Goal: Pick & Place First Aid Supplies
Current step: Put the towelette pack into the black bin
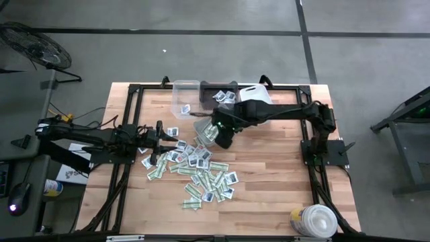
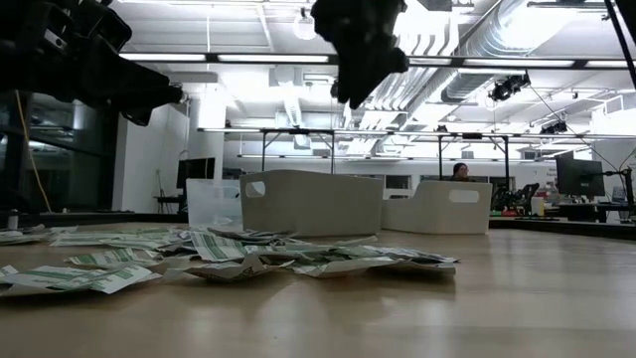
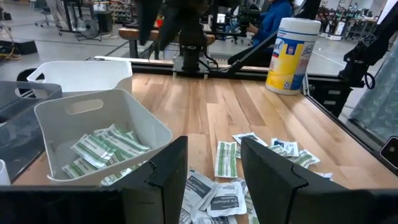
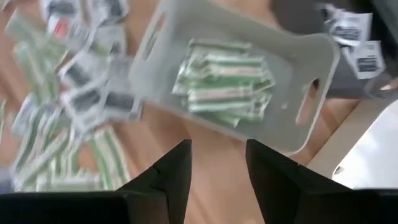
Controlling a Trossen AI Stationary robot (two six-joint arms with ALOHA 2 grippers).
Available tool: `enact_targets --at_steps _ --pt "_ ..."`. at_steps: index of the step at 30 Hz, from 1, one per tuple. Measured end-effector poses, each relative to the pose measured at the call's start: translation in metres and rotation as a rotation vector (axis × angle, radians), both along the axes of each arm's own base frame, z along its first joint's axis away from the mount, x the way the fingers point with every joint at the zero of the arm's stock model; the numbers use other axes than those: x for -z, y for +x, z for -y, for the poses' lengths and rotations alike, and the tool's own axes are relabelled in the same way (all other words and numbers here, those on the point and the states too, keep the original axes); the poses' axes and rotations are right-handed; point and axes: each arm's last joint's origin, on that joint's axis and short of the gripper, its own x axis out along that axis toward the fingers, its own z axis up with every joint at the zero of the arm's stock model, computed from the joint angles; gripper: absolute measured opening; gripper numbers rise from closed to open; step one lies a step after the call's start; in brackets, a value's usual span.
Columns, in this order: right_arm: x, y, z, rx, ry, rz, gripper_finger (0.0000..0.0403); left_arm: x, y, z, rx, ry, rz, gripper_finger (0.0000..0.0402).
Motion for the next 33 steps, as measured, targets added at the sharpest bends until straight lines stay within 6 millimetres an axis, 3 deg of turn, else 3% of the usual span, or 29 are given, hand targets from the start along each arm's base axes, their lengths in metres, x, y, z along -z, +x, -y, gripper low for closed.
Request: enact_targets --at_steps 6,14,24,33 --pt "0.004 -0.008 -0.026 -0.066 0.020 -0.087 0.0145 0.000 0.000 0.000 0.000 0.000 -0.004 0.0149" --pt "0.049 -0.028 -0.071 -0.088 0.133 -0.216 0.0145 0.001 0.000 0.000 0.000 0.001 -0.008 0.0149" --pt "0.091 -0.044 -0.102 -0.325 0.279 -0.070 0.0142 0.003 0.000 0.000 0.000 0.002 -0.030 0.0149" --pt "0.116 -0.042 -0.117 -0.535 0.099 0.047 0.0138 0.003 0.000 0.000 0.000 0.002 -0.030 0.0149"
